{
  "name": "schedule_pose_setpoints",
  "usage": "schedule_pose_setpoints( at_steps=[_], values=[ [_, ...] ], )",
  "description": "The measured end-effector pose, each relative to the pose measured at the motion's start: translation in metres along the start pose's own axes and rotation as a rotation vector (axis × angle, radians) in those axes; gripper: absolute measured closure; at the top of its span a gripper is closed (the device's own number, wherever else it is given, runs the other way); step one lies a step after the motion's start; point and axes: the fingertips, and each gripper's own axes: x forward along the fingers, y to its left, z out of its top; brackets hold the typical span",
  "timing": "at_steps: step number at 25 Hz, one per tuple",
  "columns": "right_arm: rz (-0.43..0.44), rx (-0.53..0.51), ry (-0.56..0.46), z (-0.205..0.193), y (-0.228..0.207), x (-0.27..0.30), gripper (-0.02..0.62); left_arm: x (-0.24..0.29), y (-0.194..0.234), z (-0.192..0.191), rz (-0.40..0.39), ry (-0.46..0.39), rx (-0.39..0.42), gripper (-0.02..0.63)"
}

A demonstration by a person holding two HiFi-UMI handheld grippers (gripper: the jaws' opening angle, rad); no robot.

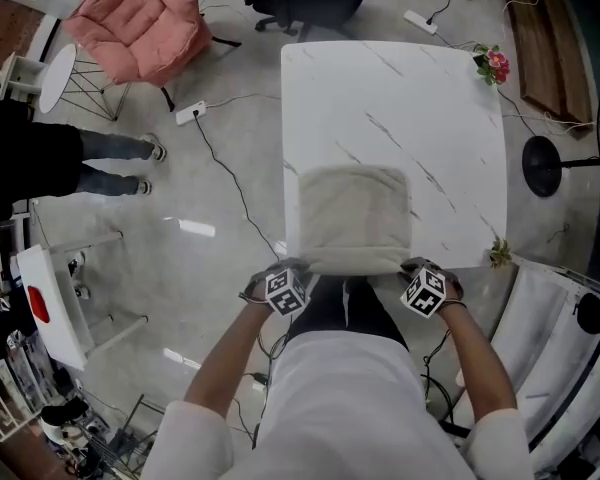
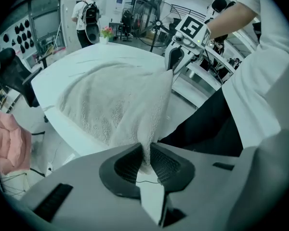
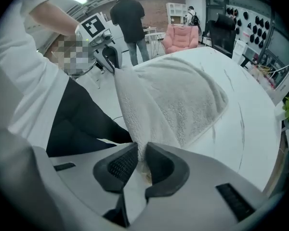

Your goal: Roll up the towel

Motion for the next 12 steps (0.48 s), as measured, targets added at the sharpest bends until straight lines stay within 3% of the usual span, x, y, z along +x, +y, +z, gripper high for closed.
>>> schedule_pose_setpoints(
  at_steps=[12],
  values=[
    [-0.039,0.042,-0.010,0.028,-0.055,-0.009,0.503,-0.010,0.036,0.018,-0.108,0.045,-0.022,0.516]
  ],
)
